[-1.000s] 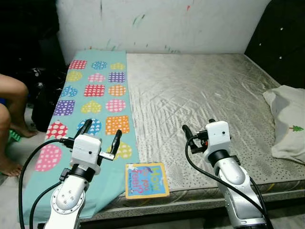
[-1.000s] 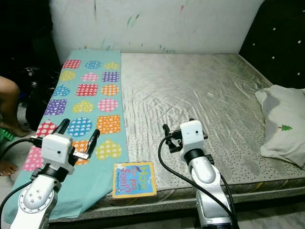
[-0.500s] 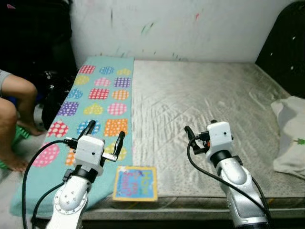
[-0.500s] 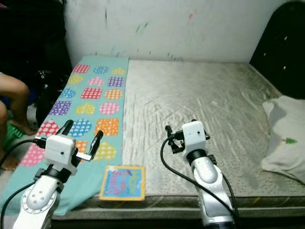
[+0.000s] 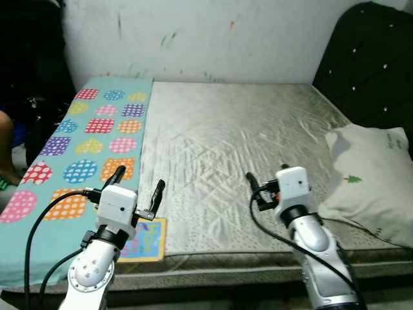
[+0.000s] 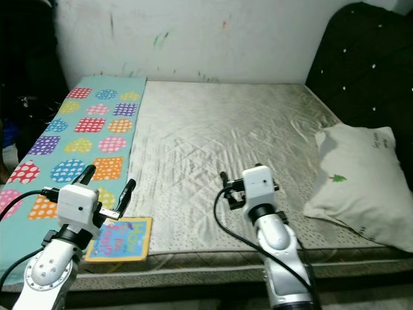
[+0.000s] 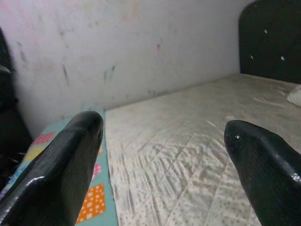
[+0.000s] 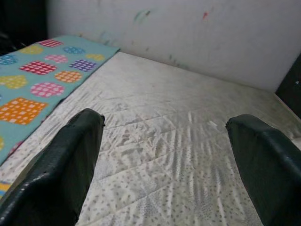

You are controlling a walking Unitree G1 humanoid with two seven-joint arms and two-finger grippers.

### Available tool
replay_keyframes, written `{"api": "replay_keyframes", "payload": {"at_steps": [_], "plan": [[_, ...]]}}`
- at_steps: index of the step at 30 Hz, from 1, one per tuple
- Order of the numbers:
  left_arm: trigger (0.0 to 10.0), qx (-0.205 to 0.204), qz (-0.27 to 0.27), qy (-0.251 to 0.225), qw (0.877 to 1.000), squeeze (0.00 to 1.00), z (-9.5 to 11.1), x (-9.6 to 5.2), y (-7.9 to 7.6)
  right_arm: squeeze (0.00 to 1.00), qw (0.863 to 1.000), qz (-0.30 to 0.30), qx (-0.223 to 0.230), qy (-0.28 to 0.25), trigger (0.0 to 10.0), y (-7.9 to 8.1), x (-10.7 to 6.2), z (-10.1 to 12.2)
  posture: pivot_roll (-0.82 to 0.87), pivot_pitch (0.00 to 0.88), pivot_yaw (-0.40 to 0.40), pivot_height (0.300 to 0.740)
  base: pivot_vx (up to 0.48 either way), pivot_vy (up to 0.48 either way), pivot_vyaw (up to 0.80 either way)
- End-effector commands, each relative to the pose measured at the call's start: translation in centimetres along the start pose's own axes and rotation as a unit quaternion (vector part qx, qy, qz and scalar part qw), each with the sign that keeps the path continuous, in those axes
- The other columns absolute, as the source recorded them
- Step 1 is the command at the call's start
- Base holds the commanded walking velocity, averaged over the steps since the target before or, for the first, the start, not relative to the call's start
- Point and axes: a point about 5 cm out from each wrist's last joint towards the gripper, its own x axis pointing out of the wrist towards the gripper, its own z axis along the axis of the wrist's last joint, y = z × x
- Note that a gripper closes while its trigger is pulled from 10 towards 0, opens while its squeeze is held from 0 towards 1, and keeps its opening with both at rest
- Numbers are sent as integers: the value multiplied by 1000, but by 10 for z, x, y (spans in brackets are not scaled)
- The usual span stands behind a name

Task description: Clean up the room

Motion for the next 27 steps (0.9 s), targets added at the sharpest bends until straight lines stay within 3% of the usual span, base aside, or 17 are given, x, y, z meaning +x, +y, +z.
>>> {"api": "replay_keyframes", "payload": {"at_steps": [1, 12, 27], "plan": [[10000, -9, 4, 3, 1000, 0, -1, 1, -1, 0, 1000, -7, -3, -5, 10000, -5, 0, 3, -104, 0, -30, 740, 0, 0, 0], [10000, -25, 26, 9, 999, 0, -3, 1, 5, 0, 1000, -7, -4, -6, 10000, -5, 1, 3, -103, 0, -30, 740, 0, 0, 0], [10000, -38, 3, 0, 999, 0, -1, 3, 2, 0, 1000, -10, -7, -7, 10000, -7, 0, 3, -109, 0, -28, 740, 16, 0, 0]]}}
